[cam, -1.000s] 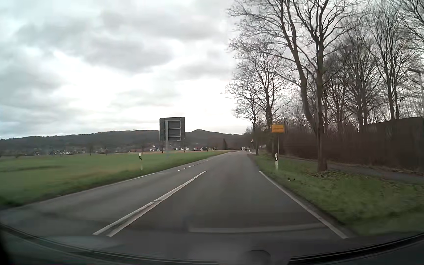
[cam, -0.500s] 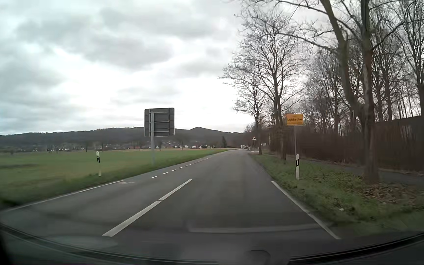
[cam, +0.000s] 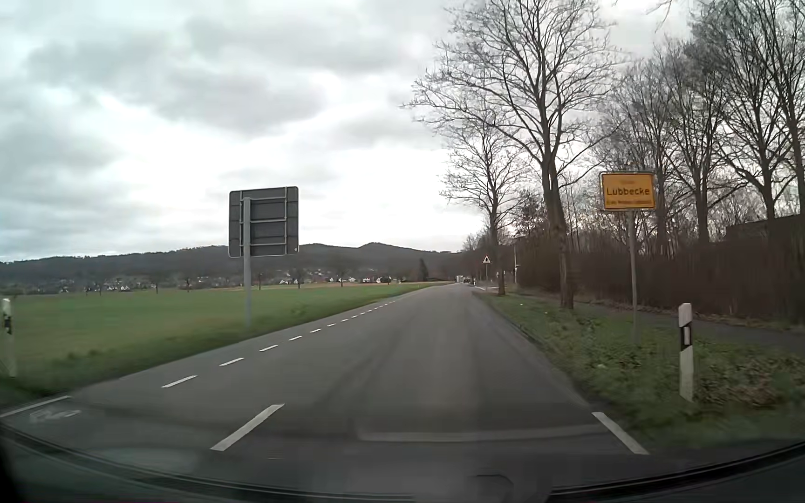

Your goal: Follow the waypoints while adhering to traffic rules and regulations

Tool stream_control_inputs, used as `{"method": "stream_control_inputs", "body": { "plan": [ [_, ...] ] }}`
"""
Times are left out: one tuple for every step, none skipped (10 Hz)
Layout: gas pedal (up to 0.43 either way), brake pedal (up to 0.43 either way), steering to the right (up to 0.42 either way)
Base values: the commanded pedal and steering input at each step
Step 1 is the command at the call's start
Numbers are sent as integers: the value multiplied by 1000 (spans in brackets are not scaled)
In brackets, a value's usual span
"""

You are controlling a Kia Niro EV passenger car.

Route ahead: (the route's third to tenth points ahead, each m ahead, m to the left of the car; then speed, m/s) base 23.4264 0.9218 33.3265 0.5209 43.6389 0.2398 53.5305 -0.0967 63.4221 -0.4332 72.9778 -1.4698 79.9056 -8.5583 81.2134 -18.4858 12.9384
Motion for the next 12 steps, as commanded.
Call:
{"method": "stream_control_inputs", "body": {
  "plan": [
    [177, 0, 4],
    [177, 0, 4],
    [177, 0, 4],
    [177, 0, 4],
    [177, 0, 4],
    [177, 0, 4],
    [169, 0, 5],
    [157, 0, 5],
    [157, 0, 5],
    [157, 0, 5],
    [150, 0, 5],
    [110, 0, 5]
  ]
}}
